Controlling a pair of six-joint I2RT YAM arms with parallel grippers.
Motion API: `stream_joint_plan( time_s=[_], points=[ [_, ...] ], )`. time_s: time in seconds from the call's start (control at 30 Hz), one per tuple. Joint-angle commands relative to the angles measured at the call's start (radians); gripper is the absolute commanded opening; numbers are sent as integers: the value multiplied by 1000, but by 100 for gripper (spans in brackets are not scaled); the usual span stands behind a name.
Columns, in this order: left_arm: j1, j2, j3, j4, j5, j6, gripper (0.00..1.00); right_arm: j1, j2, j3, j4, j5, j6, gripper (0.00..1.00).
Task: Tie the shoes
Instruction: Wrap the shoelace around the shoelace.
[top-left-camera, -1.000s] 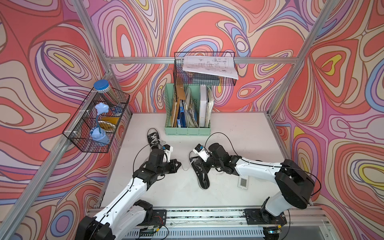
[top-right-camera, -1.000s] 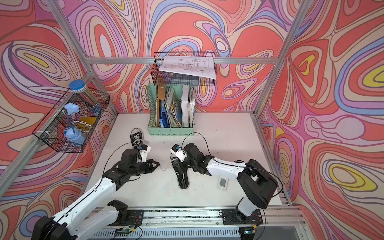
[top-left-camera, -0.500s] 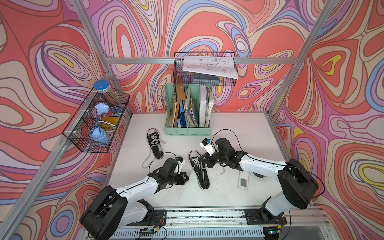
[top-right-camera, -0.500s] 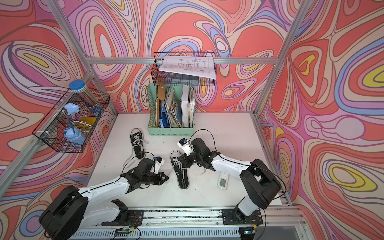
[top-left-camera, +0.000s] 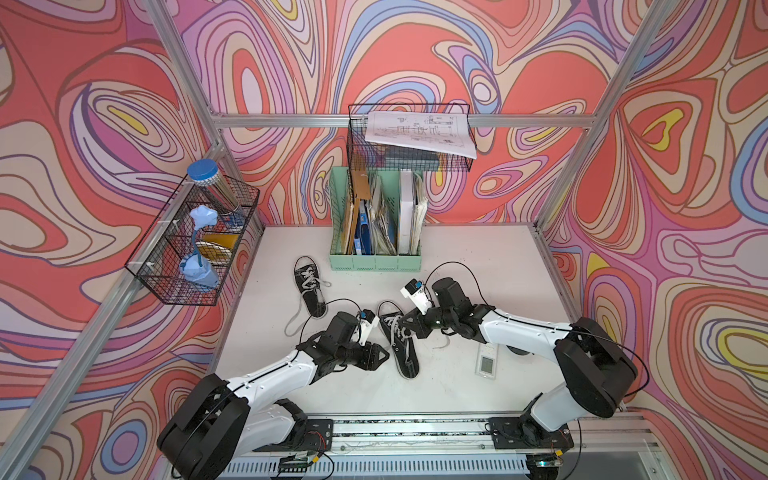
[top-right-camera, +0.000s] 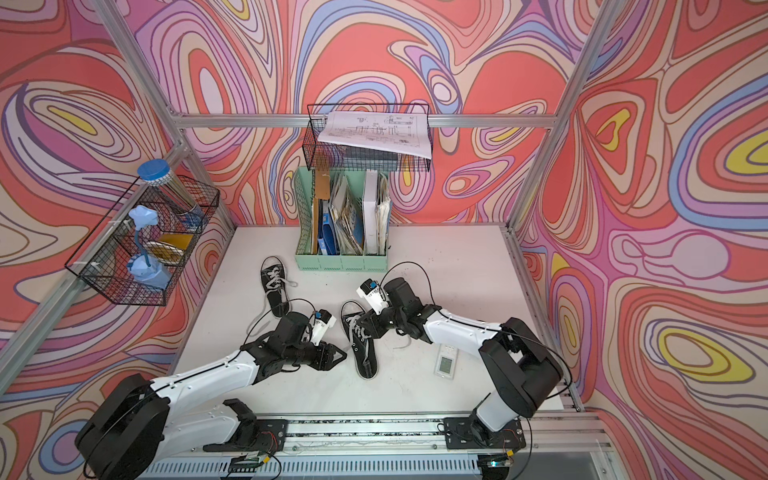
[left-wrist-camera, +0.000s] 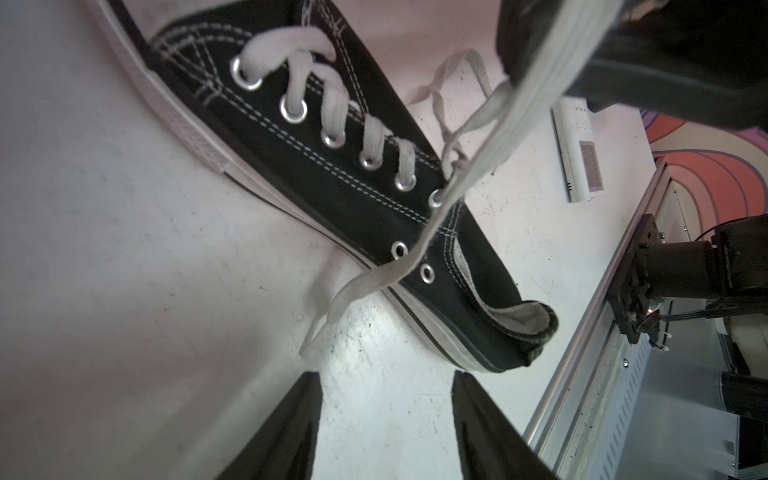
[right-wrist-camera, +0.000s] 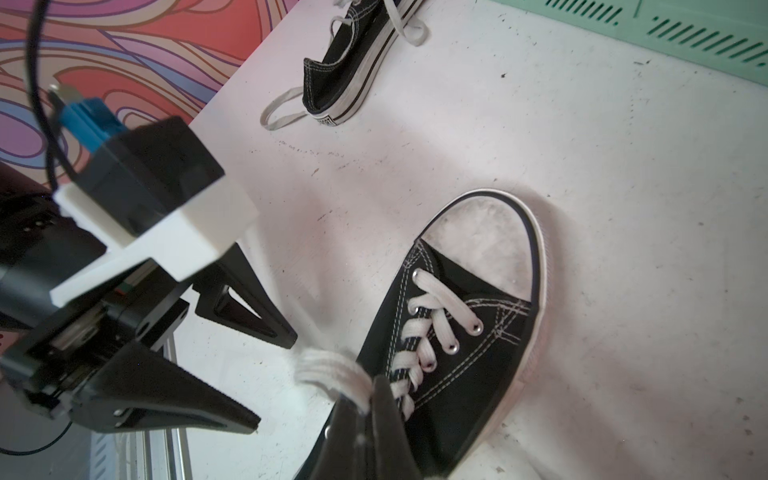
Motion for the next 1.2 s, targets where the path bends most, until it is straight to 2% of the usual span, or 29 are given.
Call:
stream_joint_plan(
  time_s=[0.0, 0.07, 0.2, 0.37, 0.47, 0.67, 0.87, 1.17],
  points=[
    [-3, -53, 43, -100, -115, 64, 66, -4, -18, -4, -12, -8, 6, 2],
    [-3, -77, 49, -95, -136, 72, 70, -4, -18, -3, -9, -10, 15, 2],
    [-21, -87, 39, 43, -108, 19, 71, -6, -14, 0, -5, -8, 58, 2],
    [-100, -66, 32, 179, -205, -47, 61, -6, -8, 11, -21, 13, 136, 2],
    [-143, -38, 31, 222, -287, -60, 55, -7, 2, 26, -39, 28, 172, 2],
    [-195, 54, 64, 281, -367, -63, 42, -13, 21, 54, -60, 23, 228, 2],
    [-231, 130, 115, 300, -430, -50, 41, -19, 28, 74, -87, 17, 251, 2],
    [-243, 186, 139, 348, -441, -54, 41, -27, 28, 79, -96, 5, 285, 2]
  ],
)
